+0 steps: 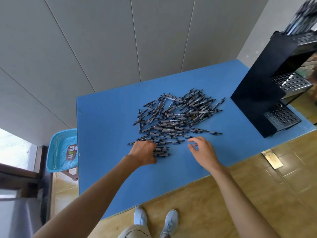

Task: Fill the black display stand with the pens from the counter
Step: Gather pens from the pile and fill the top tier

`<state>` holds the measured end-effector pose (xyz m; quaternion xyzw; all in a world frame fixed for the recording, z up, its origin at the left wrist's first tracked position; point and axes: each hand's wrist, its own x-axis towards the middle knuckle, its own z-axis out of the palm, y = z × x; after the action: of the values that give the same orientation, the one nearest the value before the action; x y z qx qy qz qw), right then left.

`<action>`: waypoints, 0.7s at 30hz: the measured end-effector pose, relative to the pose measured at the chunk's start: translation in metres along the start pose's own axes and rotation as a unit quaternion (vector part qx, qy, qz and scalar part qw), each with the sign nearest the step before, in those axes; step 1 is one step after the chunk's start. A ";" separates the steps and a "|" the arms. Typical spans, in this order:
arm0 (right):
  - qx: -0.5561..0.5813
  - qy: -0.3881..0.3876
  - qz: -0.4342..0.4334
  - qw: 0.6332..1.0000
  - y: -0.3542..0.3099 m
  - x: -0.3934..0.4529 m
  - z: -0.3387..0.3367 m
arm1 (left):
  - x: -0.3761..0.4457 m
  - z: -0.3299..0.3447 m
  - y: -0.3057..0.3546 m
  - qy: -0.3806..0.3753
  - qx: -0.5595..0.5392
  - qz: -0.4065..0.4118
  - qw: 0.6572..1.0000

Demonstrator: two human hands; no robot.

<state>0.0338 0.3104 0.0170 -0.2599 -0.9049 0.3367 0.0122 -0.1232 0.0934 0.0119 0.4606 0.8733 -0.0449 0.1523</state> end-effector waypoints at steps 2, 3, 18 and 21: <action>0.000 -0.008 -0.004 1.000 -0.001 0.001 0.002 | -0.004 0.006 -0.001 -0.026 0.023 -0.012 0.999; -0.001 -0.011 -0.008 1.000 -0.002 0.002 0.003 | -0.006 0.008 -0.002 -0.032 0.020 -0.026 0.999; -0.006 -0.040 -0.102 0.994 -0.025 0.021 0.024 | -0.045 0.028 0.006 0.327 -0.654 -0.288 0.618; -0.012 -0.050 -0.107 0.993 -0.024 0.019 0.030 | -0.050 0.042 0.005 0.306 -0.648 -0.307 0.627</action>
<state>0.0009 0.2860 0.0053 -0.1444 -0.9312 0.3347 0.0001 -0.0834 0.0477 -0.0123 -0.0644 0.7642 0.6316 0.1133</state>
